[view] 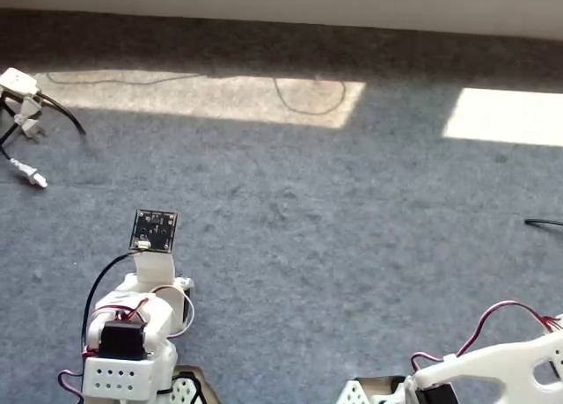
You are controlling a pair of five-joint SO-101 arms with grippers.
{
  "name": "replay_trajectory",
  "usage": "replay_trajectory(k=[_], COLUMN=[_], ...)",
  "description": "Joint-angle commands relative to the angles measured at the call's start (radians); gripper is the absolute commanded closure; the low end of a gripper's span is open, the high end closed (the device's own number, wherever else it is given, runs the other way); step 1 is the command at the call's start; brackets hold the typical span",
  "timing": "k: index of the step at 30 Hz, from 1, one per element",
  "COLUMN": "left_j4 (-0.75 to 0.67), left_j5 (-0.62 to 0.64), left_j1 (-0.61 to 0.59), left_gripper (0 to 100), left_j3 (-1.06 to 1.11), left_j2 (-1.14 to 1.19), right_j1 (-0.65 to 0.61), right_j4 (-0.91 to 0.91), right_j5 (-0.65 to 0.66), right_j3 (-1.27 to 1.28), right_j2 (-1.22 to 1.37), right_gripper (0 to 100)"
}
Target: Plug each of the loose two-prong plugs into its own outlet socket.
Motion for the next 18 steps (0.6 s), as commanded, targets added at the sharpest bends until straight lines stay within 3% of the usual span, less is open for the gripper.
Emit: replay_trajectory(k=[1,18], left_j4=[0.005,0.005], left_j5=[-0.005,-0.005], left_j1=[0.013,0.013], left_gripper=[90,90], left_j3=[0.015,0.015], left_j2=[-0.005,-0.005], right_j1=[-0.062,-0.097], right_j4=[0.073,0.42], right_j5=[0.015,0.015], right_j3=[0.205,0.197], right_j2=[0.056,0.05], right_gripper=[85.2,87.5])
